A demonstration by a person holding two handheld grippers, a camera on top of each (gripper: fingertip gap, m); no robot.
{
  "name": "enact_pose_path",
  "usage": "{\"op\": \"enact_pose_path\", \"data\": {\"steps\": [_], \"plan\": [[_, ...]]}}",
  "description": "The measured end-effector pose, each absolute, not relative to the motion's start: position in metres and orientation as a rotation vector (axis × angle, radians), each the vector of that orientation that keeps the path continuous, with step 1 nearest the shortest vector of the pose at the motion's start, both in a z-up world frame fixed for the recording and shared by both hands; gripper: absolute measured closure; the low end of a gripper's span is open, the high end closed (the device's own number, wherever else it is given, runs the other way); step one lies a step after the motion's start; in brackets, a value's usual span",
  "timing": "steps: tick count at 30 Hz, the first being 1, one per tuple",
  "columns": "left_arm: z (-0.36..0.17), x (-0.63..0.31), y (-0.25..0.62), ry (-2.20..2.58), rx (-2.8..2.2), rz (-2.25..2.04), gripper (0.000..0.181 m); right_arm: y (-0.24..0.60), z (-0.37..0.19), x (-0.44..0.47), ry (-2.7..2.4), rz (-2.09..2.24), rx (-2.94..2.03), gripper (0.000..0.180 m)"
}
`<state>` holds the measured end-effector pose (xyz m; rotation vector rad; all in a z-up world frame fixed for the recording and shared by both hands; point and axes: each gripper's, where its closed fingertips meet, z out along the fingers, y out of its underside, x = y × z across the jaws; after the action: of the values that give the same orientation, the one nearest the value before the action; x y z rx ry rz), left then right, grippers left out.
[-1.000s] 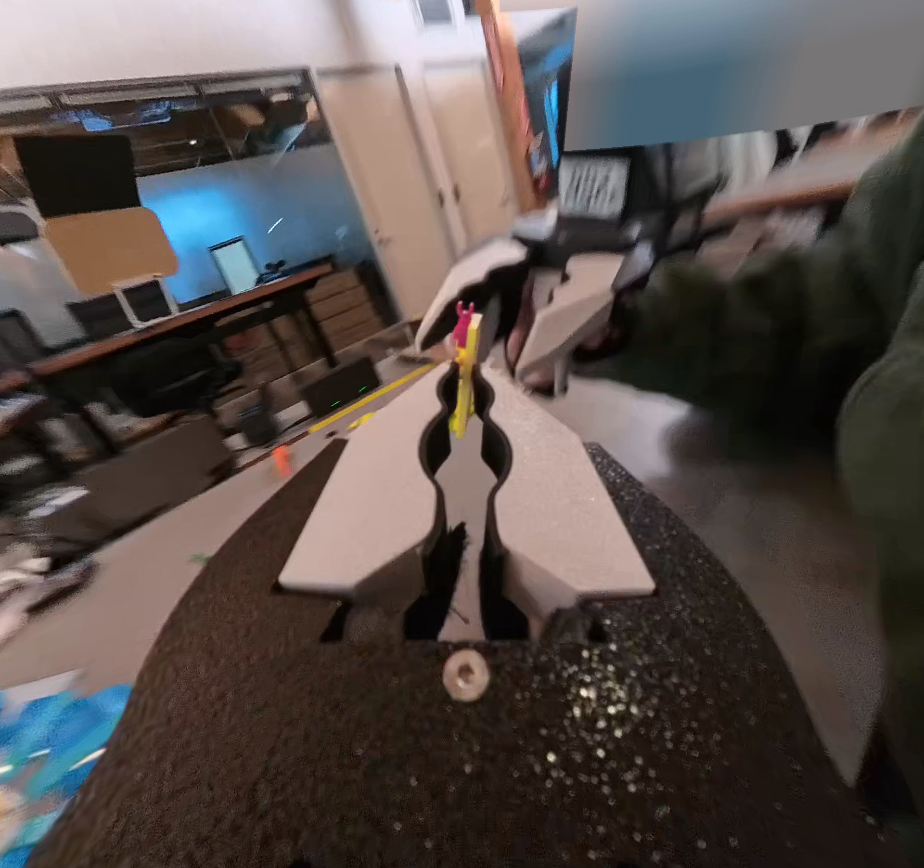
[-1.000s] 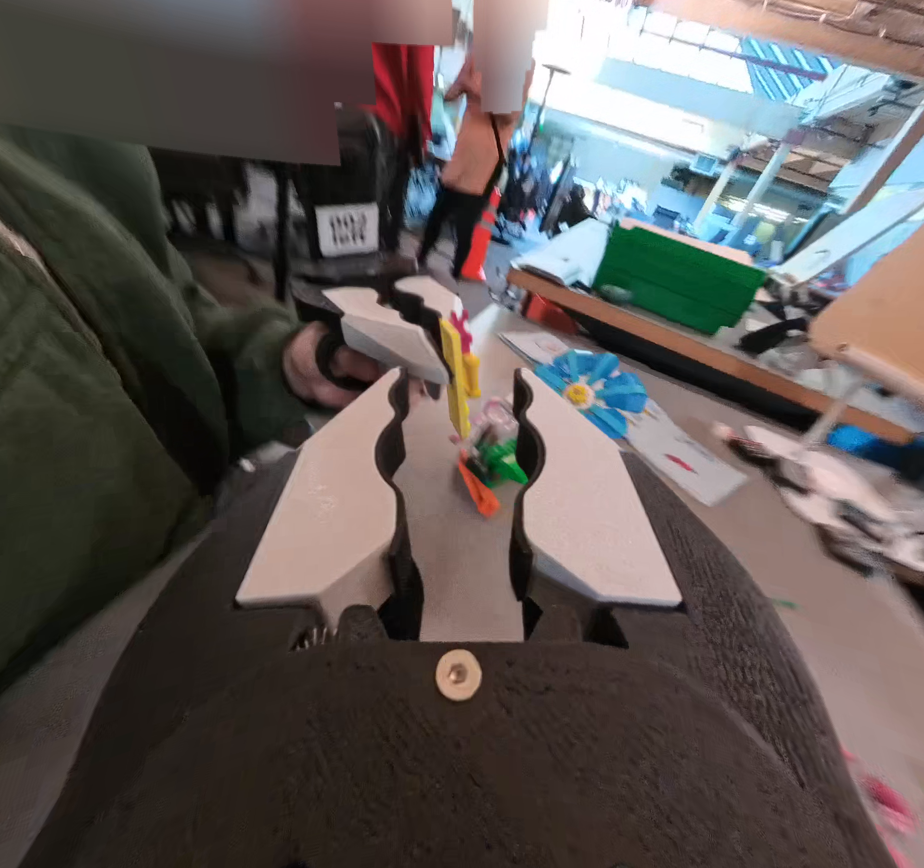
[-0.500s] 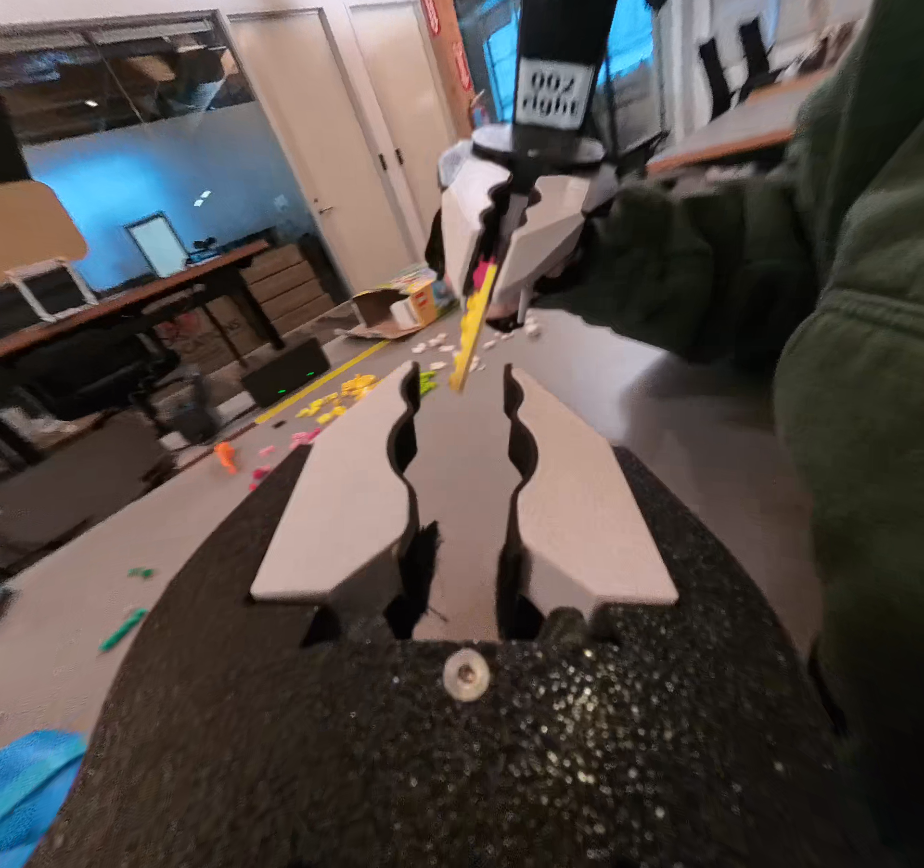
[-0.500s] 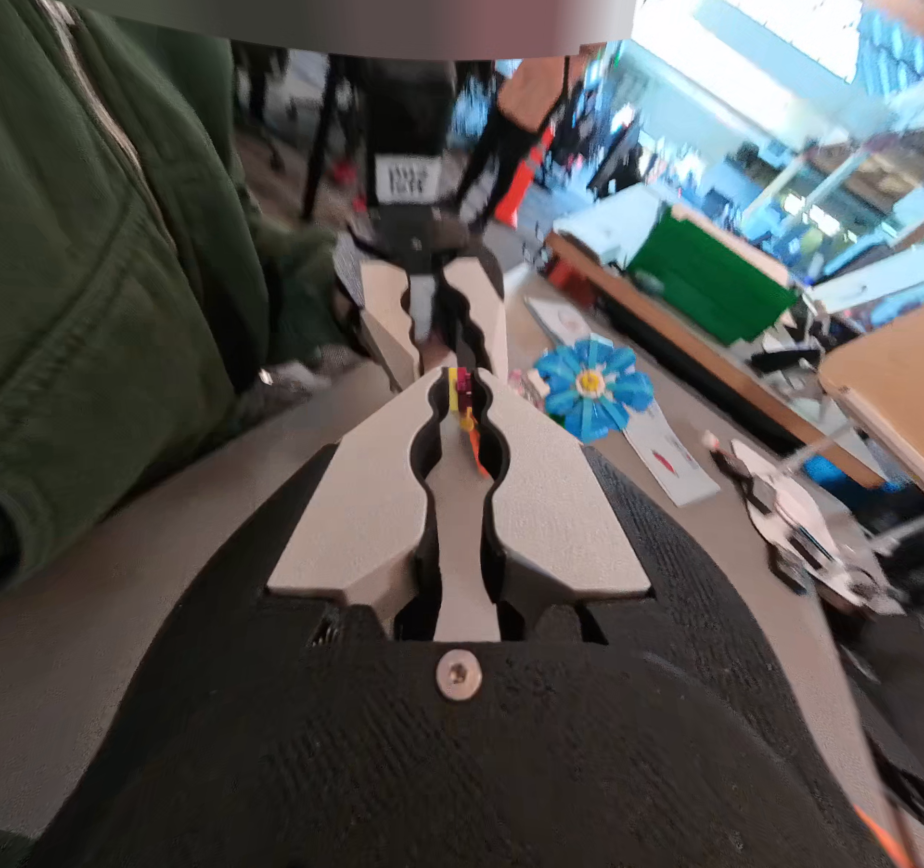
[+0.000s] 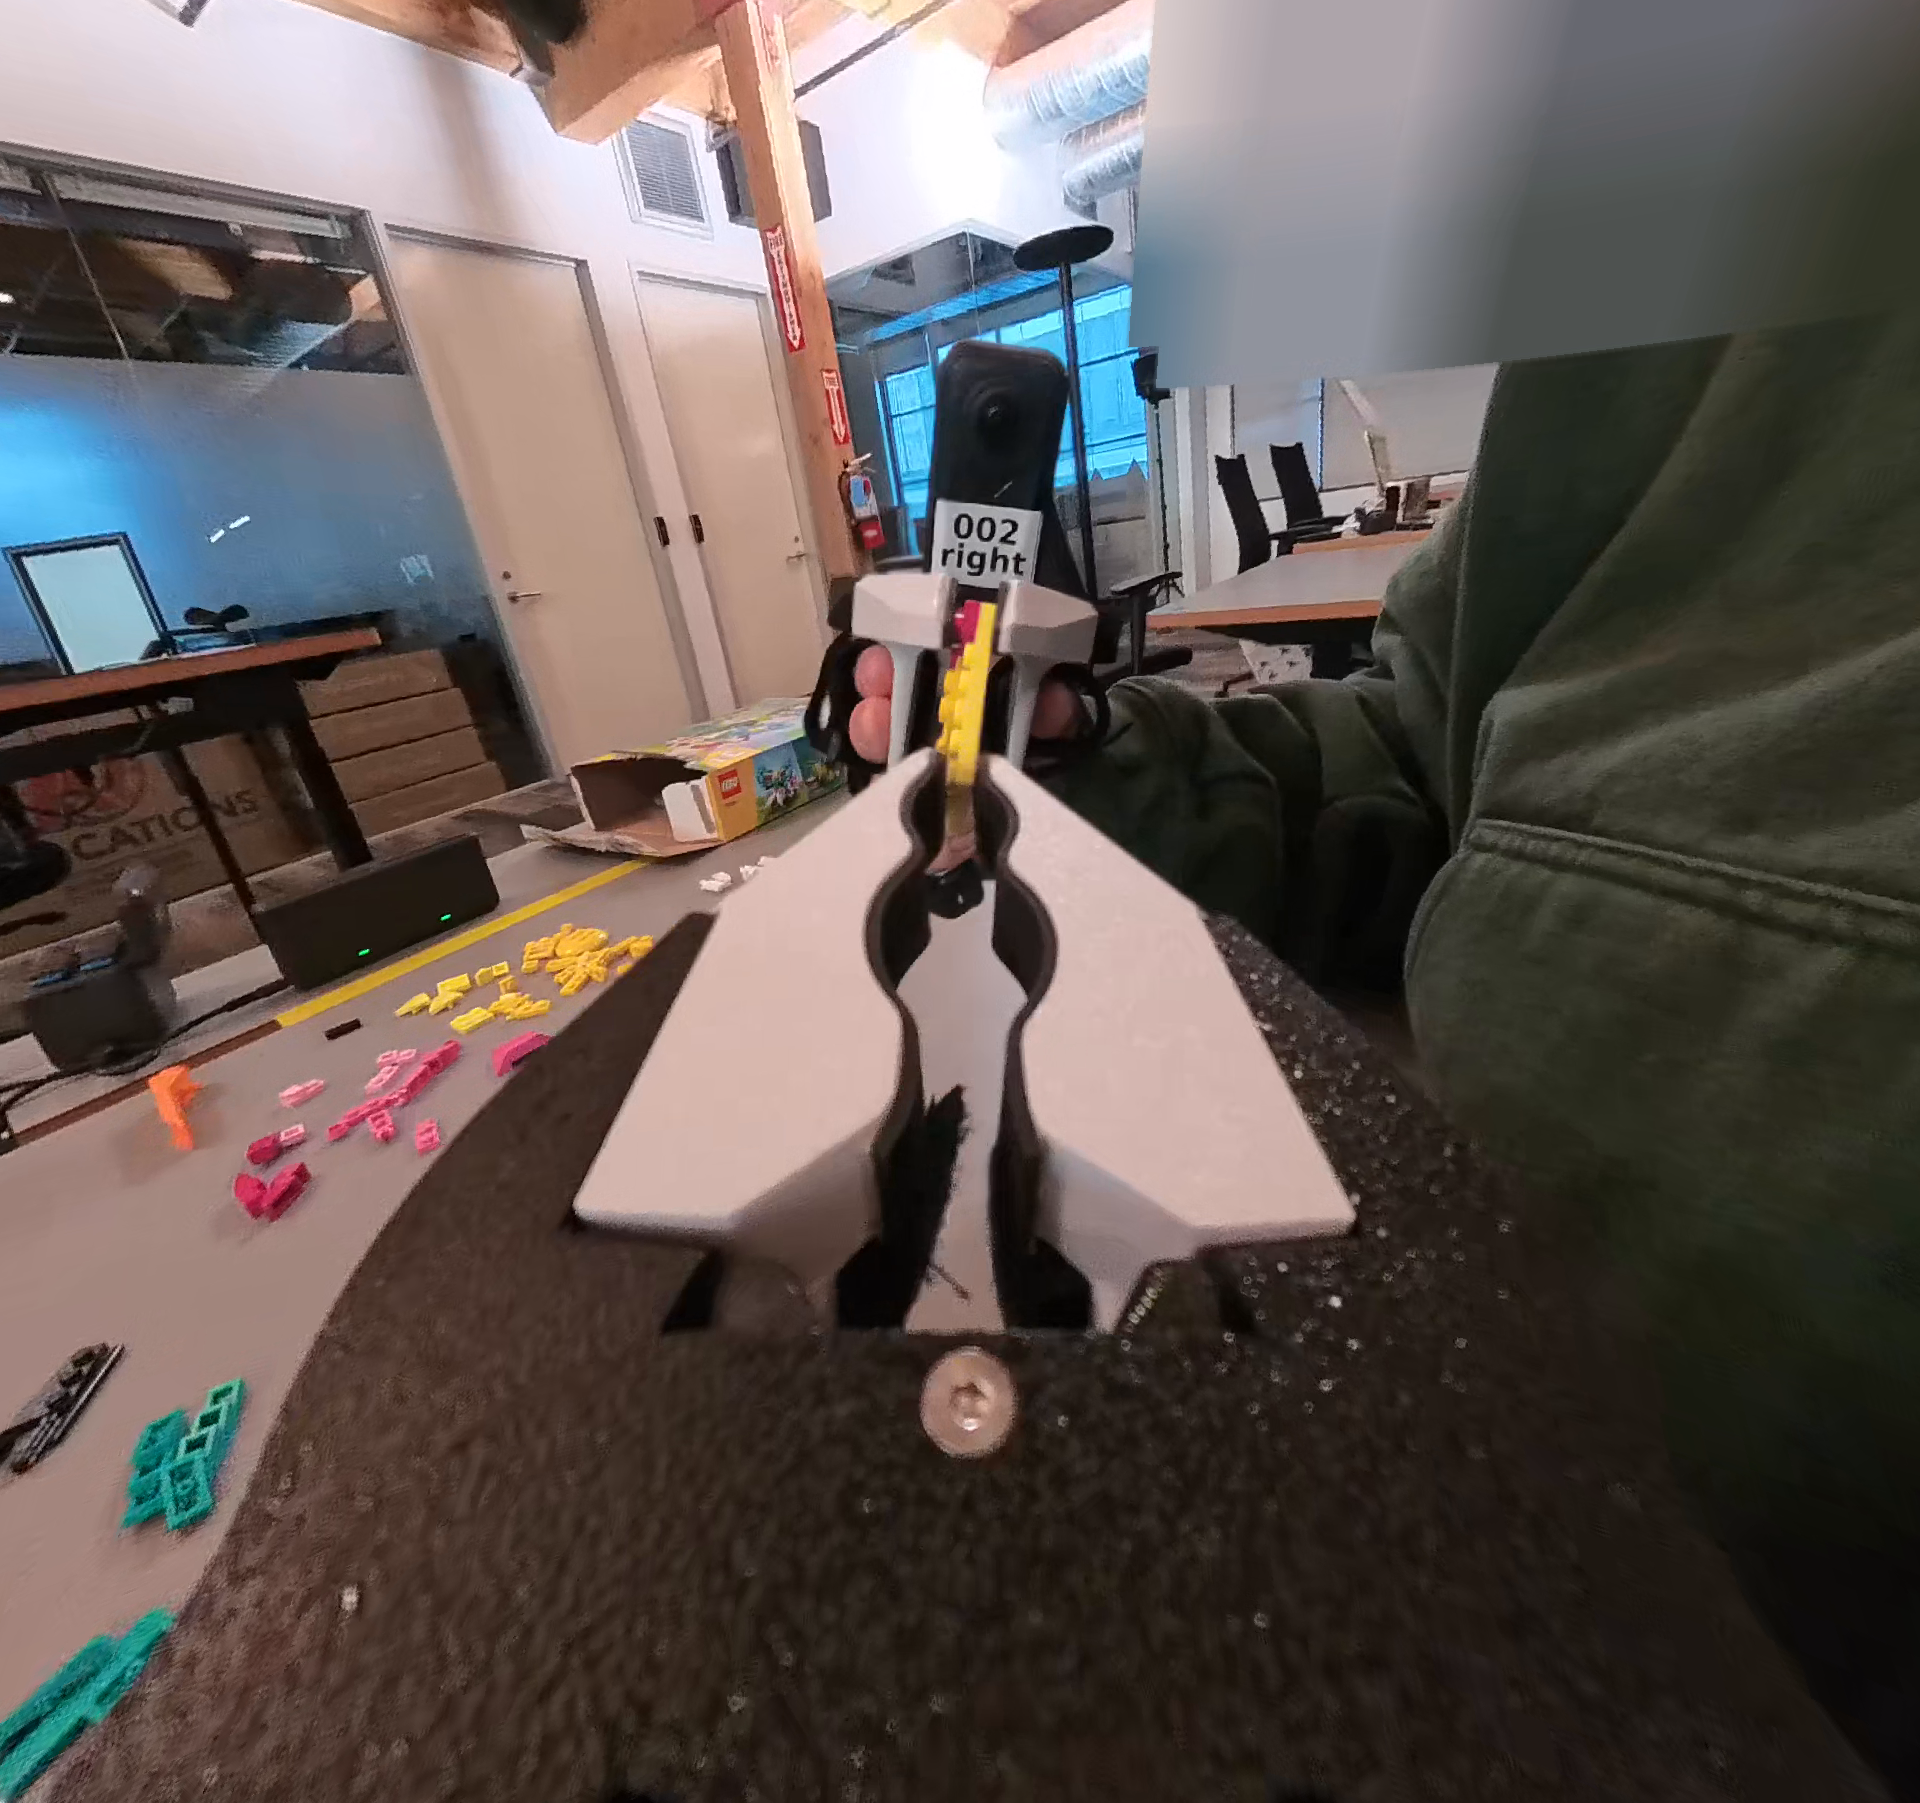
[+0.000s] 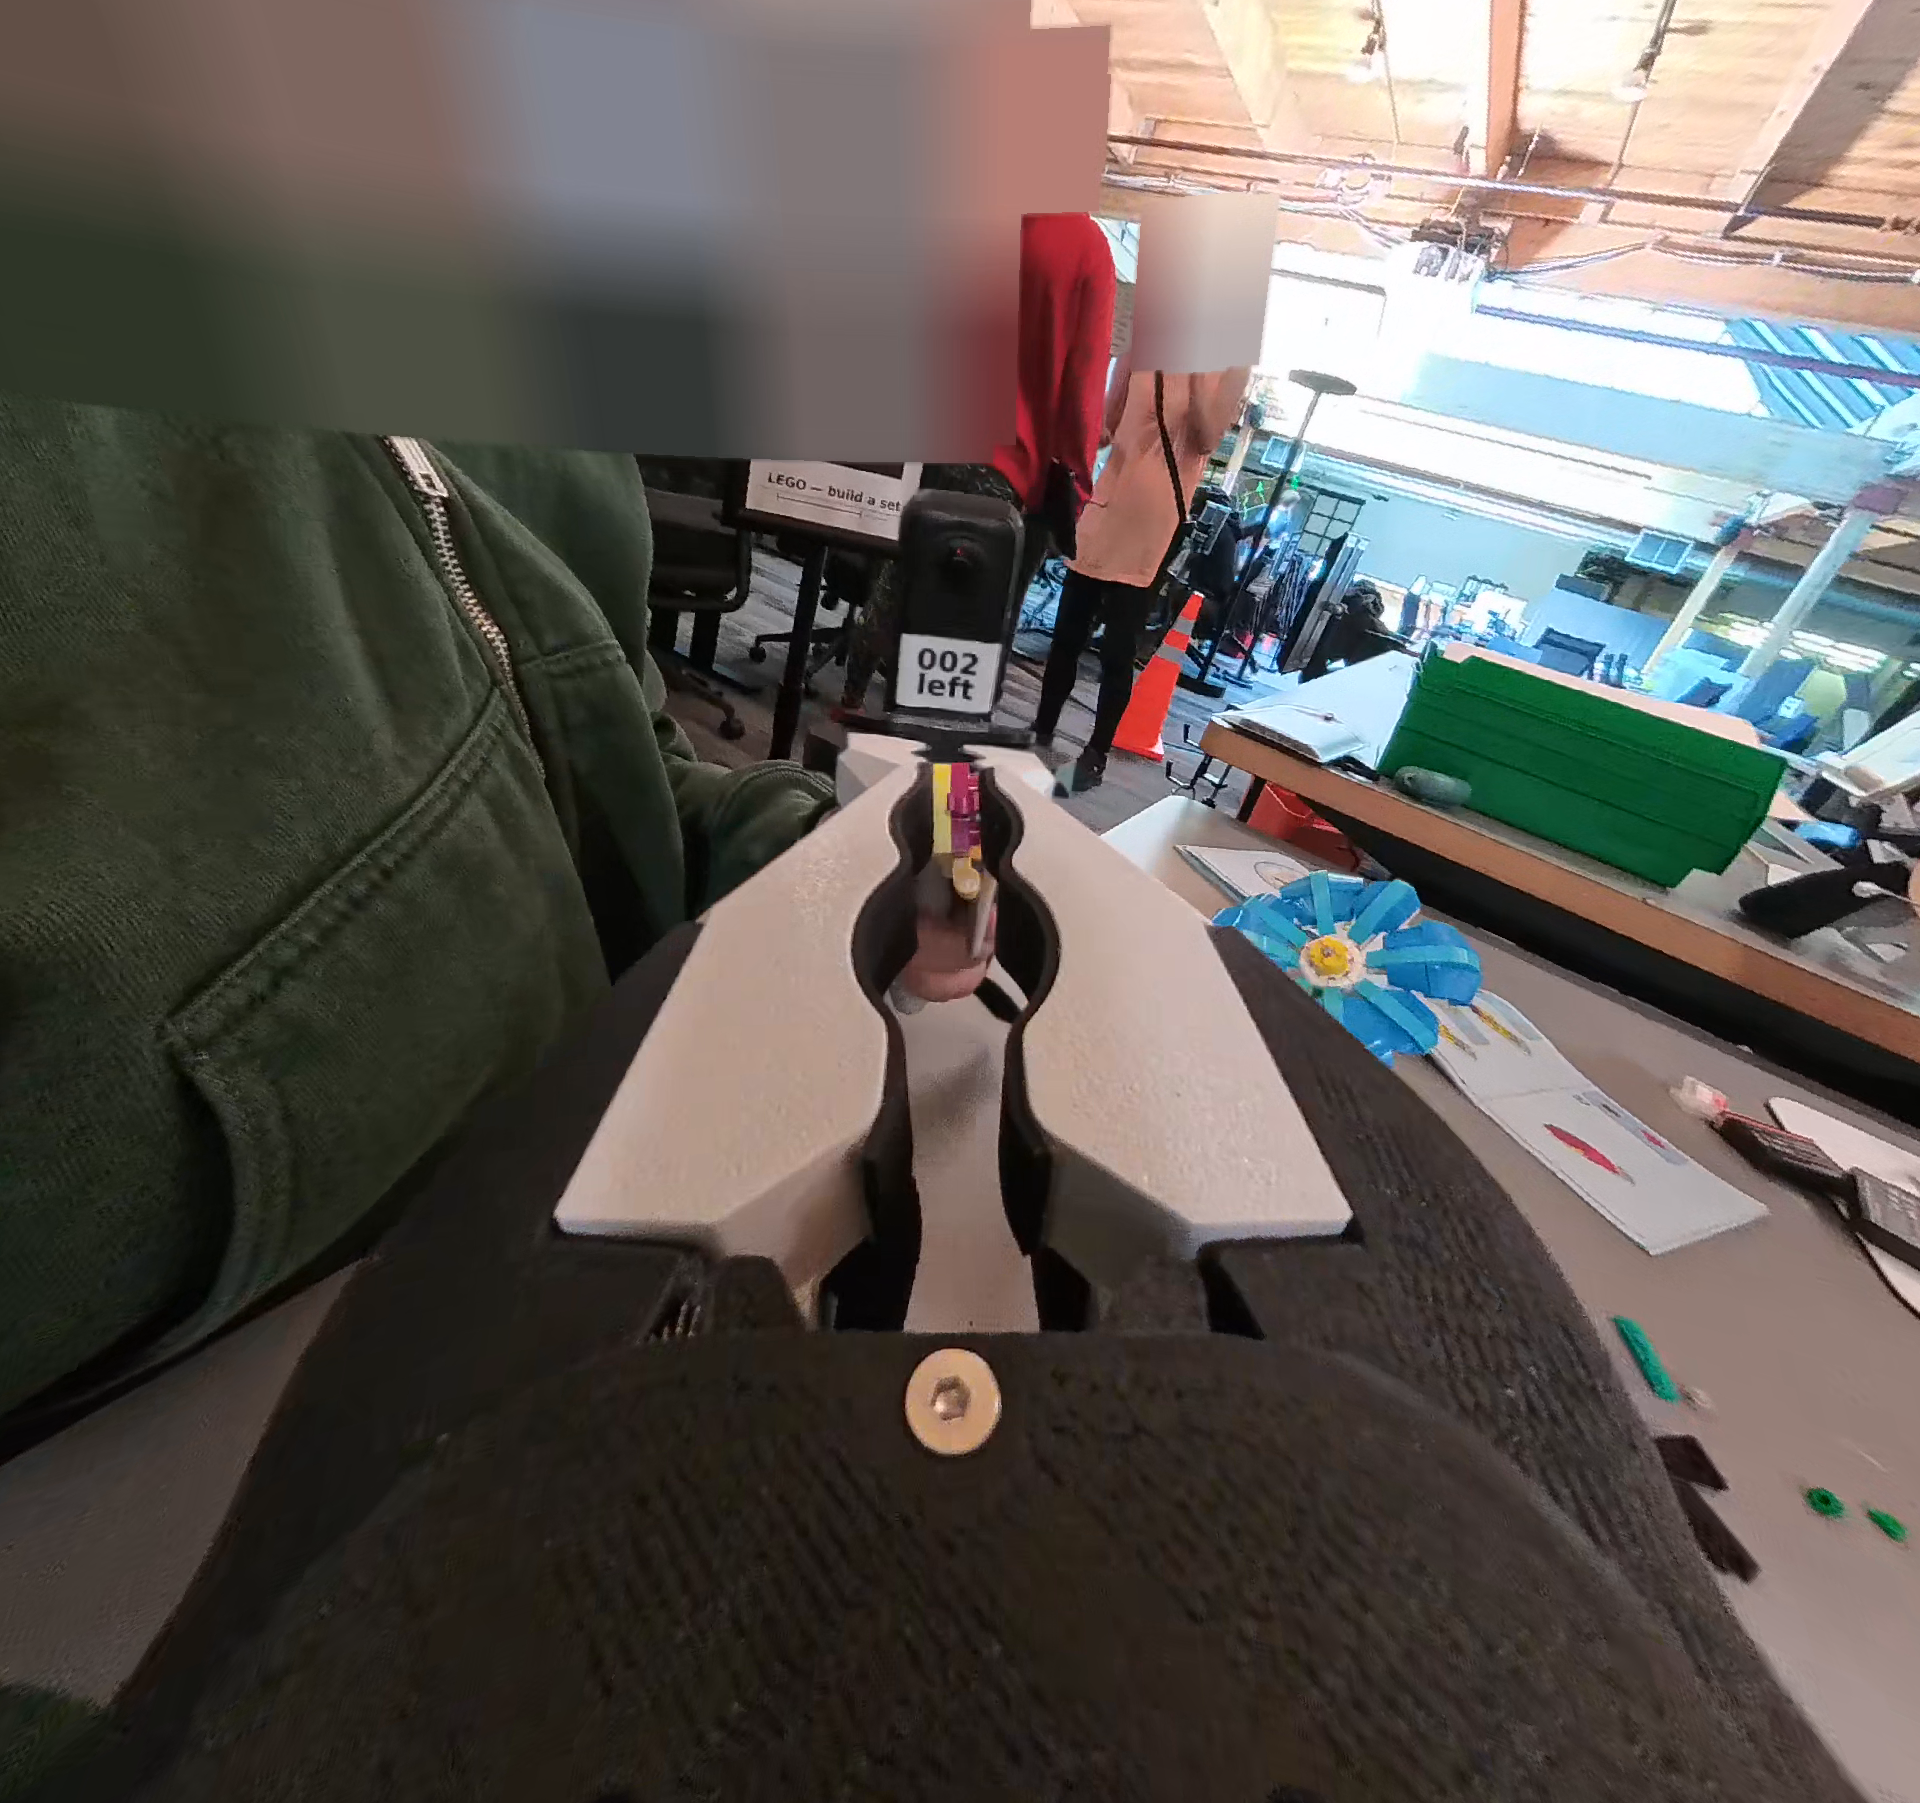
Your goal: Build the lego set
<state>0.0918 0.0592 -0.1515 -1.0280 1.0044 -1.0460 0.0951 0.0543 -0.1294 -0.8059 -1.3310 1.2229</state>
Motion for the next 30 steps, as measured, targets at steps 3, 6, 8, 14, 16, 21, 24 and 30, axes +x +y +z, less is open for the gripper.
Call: {"op": "enact_pose_path", "data": {"steps": [3, 6, 8, 14, 16, 21, 24, 30], "plan": [[-0.159, 0.098, 0.070, 0.978, -1.096, -0.989, 0.178, 0.071, -0.135, 0.107, -1.333, 1.191, -0.923, 0.157], [-0.180, 0.108, 0.083, 0.999, -1.193, -0.864, 0.179, 0.127, -0.134, 0.151, -1.214, 1.020, -1.152, 0.135], [-0.199, 0.115, 0.095, 1.057, -1.237, -0.697, 0.178, 0.186, -0.145, 0.193, -1.081, 0.769, -1.365, 0.137], [-0.252, 0.131, 0.129, 1.320, -1.296, -0.147, 0.178, 0.301, -0.225, 0.290, -0.946, 0.328, -1.942, 0.148], [-0.257, 0.132, 0.138, 1.330, -1.275, -0.051, 0.178, 0.326, -0.245, 0.310, -0.938, 0.230, -2.042, 0.150], [-0.257, 0.127, 0.150, 1.276, -1.271, -0.009, 0.178, 0.368, -0.279, 0.329, -1.029, 0.167, -2.197, 0.154], [-0.264, 0.125, 0.151, 1.289, -1.290, -0.025, 0.178, 0.379, -0.284, 0.316, -1.041, 0.338, -2.243, 0.162], [-0.271, 0.123, 0.155, 1.300, -1.318, -0.029, 0.178, 0.397, -0.306, 0.329, -0.978, 0.327, -2.464, 0.159]]}}
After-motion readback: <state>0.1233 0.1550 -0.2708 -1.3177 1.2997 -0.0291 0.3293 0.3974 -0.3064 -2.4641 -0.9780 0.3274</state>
